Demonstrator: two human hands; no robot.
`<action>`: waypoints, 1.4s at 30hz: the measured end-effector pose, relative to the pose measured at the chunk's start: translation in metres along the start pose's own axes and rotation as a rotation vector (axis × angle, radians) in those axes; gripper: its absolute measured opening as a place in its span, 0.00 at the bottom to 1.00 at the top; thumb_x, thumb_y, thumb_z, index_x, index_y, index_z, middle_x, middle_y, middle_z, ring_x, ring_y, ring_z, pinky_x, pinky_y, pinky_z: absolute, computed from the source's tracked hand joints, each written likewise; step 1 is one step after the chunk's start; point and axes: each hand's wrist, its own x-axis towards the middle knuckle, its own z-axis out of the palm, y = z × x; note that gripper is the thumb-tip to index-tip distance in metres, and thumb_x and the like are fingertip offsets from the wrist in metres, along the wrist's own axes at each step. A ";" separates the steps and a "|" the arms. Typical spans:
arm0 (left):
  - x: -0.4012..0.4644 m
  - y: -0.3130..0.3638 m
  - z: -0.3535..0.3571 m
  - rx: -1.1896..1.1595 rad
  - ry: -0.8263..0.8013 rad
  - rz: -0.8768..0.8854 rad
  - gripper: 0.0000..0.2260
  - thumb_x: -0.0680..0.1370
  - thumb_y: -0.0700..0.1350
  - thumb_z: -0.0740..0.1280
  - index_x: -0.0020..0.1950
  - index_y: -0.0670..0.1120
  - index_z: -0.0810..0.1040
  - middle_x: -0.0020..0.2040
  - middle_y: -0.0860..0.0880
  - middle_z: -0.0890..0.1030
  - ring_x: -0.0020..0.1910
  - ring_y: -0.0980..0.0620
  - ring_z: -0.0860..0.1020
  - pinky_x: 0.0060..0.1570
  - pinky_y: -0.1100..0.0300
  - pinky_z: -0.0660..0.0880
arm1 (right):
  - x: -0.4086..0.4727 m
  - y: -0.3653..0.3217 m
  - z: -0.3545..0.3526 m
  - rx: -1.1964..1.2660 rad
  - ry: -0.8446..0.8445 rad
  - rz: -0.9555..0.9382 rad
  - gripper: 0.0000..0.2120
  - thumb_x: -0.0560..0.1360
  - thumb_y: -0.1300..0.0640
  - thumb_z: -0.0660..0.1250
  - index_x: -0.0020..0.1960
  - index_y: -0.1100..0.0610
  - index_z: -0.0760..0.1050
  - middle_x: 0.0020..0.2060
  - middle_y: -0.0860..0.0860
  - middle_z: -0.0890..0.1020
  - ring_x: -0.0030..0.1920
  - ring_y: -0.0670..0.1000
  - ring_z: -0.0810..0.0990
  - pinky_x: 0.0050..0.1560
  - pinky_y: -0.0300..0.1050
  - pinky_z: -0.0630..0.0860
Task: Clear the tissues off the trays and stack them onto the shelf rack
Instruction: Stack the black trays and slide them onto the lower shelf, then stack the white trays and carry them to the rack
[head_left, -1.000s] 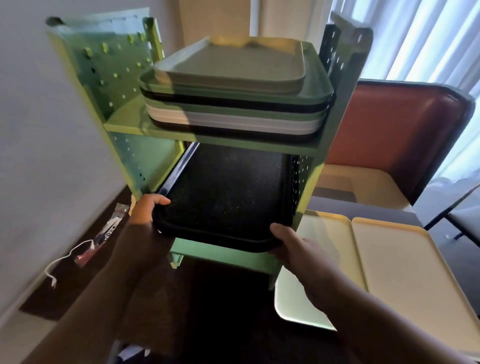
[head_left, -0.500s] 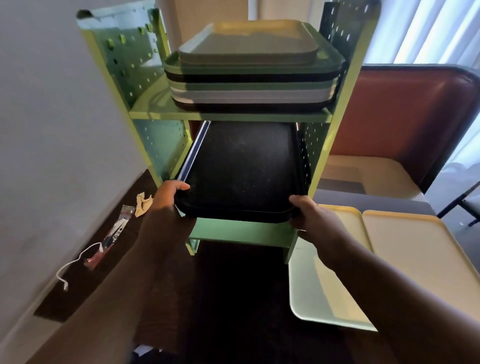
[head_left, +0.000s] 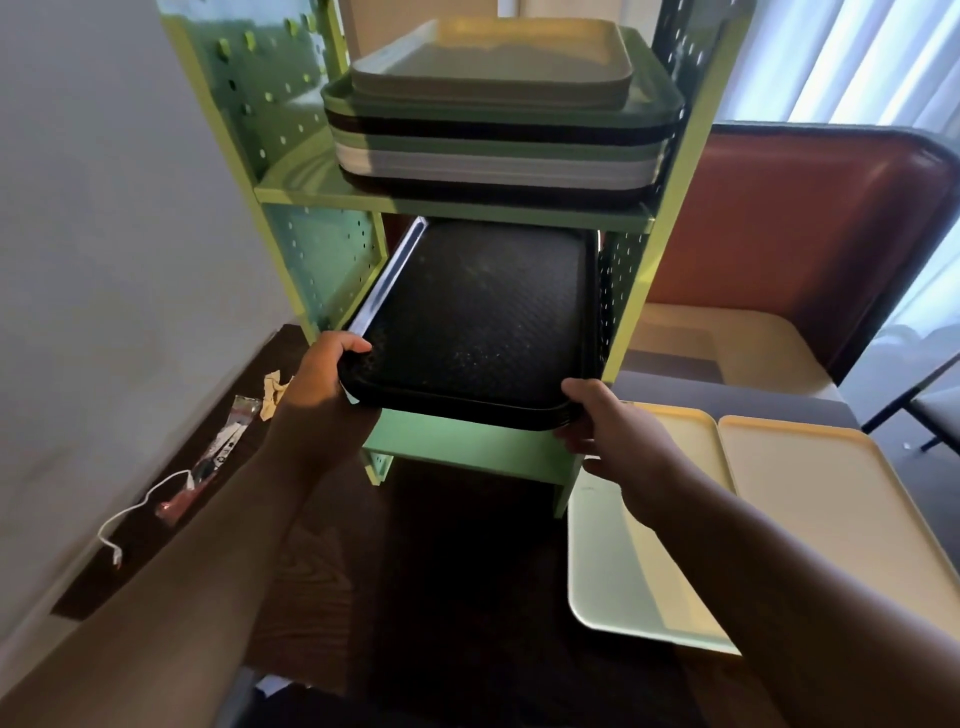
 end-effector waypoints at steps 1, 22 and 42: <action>0.000 0.002 -0.001 -0.008 -0.007 -0.012 0.25 0.73 0.33 0.74 0.54 0.61 0.70 0.52 0.57 0.77 0.50 0.61 0.78 0.51 0.67 0.75 | -0.001 0.000 -0.001 -0.004 -0.006 -0.003 0.27 0.61 0.29 0.66 0.39 0.53 0.82 0.46 0.59 0.85 0.50 0.60 0.82 0.52 0.54 0.74; -0.142 0.072 0.220 -0.110 -0.538 -0.379 0.29 0.77 0.40 0.64 0.78 0.52 0.66 0.66 0.56 0.75 0.60 0.59 0.76 0.61 0.59 0.76 | -0.004 0.095 -0.123 0.058 0.067 0.224 0.08 0.81 0.55 0.67 0.51 0.60 0.80 0.41 0.55 0.82 0.42 0.54 0.80 0.46 0.49 0.73; -0.147 0.186 0.493 0.328 -1.006 -0.433 0.24 0.76 0.43 0.61 0.73 0.44 0.69 0.69 0.42 0.77 0.67 0.40 0.75 0.64 0.50 0.74 | 0.041 0.283 -0.417 -0.532 0.379 0.675 0.25 0.76 0.50 0.63 0.72 0.54 0.68 0.59 0.56 0.77 0.57 0.62 0.77 0.57 0.59 0.79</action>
